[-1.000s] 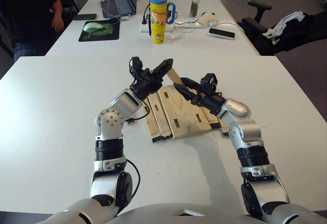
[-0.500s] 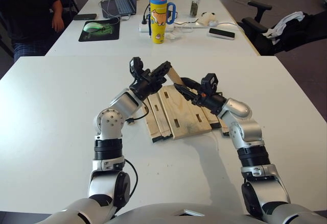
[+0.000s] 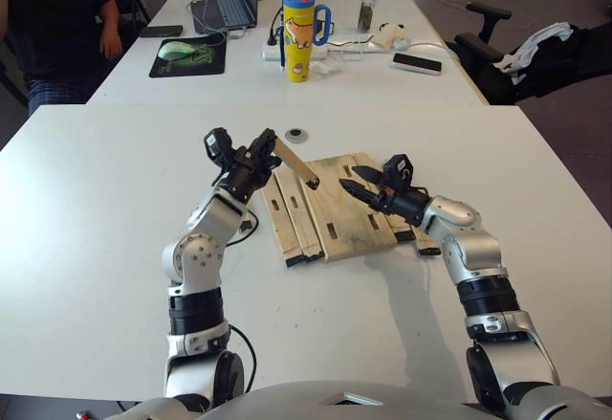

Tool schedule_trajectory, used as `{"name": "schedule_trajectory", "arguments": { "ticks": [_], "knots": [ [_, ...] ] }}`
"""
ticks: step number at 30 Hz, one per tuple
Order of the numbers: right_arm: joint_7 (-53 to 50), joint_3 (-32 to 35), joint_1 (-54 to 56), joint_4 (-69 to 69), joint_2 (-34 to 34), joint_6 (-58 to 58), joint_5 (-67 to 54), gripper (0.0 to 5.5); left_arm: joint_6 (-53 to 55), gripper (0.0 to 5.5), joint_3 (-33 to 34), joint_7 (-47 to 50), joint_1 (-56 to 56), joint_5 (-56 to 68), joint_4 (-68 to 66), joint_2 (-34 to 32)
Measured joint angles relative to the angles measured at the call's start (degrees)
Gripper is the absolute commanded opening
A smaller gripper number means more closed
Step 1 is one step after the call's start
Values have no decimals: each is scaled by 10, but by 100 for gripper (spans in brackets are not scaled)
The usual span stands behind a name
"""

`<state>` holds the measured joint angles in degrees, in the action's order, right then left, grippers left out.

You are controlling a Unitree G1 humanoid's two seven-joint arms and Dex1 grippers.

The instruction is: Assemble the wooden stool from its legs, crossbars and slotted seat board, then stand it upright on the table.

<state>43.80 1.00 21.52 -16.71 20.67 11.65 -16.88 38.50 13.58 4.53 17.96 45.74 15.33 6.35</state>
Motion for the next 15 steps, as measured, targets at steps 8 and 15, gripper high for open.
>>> {"name": "schedule_trajectory", "arguments": {
  "ticks": [8, 15],
  "knots": [
    [-12, 21, 1, -19, 1, -11, 0, 226, -53, 41, 10, 34, -5, 3, 26, 0],
    [-12, 13, 13, -33, -3, -11, 3, 226, -50, 41, -37, 42, -28, -36, -26, -18]
  ]
}}
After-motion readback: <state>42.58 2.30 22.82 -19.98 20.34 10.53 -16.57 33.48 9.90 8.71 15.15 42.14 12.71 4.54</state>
